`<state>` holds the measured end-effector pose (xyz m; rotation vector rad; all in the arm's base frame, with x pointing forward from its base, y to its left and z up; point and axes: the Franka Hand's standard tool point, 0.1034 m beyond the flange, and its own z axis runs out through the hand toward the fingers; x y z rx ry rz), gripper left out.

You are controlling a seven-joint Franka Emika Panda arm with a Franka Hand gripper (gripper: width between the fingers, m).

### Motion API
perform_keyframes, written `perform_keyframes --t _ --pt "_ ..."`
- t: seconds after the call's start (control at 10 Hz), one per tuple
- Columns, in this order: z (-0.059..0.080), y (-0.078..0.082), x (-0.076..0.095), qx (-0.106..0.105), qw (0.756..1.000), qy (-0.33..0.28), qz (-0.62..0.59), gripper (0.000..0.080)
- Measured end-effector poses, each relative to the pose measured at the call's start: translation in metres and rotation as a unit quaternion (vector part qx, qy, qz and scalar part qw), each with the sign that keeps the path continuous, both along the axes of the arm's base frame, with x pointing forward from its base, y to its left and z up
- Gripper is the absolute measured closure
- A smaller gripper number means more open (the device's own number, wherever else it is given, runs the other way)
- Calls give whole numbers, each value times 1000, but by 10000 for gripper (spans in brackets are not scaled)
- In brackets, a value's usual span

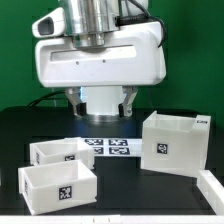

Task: Assemble drawer

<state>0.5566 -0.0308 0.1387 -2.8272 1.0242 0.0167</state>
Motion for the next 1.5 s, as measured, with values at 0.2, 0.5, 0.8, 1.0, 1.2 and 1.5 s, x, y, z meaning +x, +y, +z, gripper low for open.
perform_keyframes --t 0.2,0.5,0.8,1.0,1.2,1.5 --pt "12 17 -1 22 994 21 -108 150" --pt "13 49 -6 26 978 43 -204 150" --pt "13 53 -6 40 957 57 -283 150" --pt "9 69 -26 83 894 96 -431 150" --pt "1 97 -49 92 843 137 -512 150" --pt "-1 104 -52 89 840 142 -516 150"
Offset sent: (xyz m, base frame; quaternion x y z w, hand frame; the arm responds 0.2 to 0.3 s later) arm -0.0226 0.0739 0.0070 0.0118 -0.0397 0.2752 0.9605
